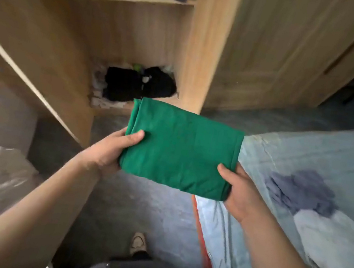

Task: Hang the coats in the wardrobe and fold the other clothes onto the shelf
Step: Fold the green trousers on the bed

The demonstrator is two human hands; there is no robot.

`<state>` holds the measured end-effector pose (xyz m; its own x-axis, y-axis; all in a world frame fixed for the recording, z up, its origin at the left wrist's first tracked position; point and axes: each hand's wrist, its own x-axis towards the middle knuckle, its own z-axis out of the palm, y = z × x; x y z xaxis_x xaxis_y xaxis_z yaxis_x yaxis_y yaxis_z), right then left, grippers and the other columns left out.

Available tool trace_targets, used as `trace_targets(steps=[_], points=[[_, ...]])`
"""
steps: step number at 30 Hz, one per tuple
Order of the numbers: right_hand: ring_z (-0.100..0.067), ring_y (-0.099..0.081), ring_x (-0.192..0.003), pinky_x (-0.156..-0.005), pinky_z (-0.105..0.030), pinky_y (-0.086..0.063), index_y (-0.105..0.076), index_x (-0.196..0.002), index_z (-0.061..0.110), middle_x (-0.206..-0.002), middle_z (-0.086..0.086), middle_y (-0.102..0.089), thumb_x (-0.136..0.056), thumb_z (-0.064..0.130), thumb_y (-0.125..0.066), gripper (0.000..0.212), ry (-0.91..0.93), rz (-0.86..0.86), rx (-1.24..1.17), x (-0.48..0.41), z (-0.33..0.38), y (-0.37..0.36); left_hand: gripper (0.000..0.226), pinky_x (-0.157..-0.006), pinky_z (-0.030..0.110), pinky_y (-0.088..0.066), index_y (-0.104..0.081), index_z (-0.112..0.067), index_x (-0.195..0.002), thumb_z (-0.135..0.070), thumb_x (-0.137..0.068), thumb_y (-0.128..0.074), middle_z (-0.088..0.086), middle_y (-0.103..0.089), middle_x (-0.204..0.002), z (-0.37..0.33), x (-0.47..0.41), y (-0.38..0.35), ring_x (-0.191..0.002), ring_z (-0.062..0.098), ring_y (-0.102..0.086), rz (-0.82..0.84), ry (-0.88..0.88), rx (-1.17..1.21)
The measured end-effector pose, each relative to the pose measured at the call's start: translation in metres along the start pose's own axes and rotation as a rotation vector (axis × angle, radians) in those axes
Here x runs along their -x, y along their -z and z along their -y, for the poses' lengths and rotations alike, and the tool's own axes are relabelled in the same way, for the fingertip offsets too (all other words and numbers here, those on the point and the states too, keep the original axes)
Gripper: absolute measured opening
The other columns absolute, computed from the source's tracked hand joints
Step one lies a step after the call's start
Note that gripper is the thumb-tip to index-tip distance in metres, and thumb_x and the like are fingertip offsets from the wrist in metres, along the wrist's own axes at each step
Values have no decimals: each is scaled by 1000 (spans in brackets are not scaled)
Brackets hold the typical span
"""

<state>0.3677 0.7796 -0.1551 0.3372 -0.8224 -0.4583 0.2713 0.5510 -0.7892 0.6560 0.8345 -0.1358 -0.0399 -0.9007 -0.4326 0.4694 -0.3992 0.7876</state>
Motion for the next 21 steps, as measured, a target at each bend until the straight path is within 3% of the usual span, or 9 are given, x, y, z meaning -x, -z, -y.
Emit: trace_targets(steps=[3, 5, 7, 9, 12, 21], points=[[-25, -69, -108, -87, -42, -58, -61, -123, 16, -119, -8, -71, -97, 3, -48, 32, -29, 100, 78, -47, 13, -81, 89, -92, 45, -56, -54, -10, -137, -50, -65, -87, 14, -63, -133, -44, 18, 55, -120, 31, -62, -114, -85, 85], [-29, -67, -111, -85, -55, -56, -59, -128, 20, -124, -6, -69, -97, 11, -51, 32, -56, 165, 135, -72, 19, -123, 65, -89, 44, -57, -53, -10, -138, -44, -86, -71, 13, -63, -134, -65, 23, 81, -120, 30, -63, -228, -120, 145], [-27, -66, -113, -85, -53, -57, -58, -130, 23, -127, -4, -67, -98, 16, -52, 34, -59, 200, 175, -97, 25, -157, 44, -83, 42, -59, -57, -11, -134, -33, -96, -57, 12, -66, -129, -82, 22, 104, -113, 28, -67, -338, -148, 174], [-22, -65, -115, -93, -44, -54, -57, -133, 21, -129, -3, -66, -99, 15, -50, 35, -52, 214, 180, -122, 29, -182, 38, -91, 42, -55, -59, -13, -131, -30, -97, -57, 9, -68, -127, -99, 14, 119, -112, 26, -68, -406, -175, 146], [-22, -64, -117, -103, -45, -46, -55, -135, 20, -130, -3, -66, -101, 19, -48, 35, -71, 242, 208, -162, 37, -206, 34, -96, 41, -53, -62, -15, -127, -31, -98, -58, 5, -71, -121, -129, -6, 134, -111, 25, -69, -465, -181, 101], [-21, -64, -116, -97, -41, -53, -55, -134, 20, -128, -3, -67, -102, 13, -42, 35, -51, 307, 128, -330, 100, -253, 28, -86, 35, -54, -67, -13, -119, -27, -96, -57, 9, -74, -113, -233, -157, 175, -102, 23, -72, -548, -211, 118]])
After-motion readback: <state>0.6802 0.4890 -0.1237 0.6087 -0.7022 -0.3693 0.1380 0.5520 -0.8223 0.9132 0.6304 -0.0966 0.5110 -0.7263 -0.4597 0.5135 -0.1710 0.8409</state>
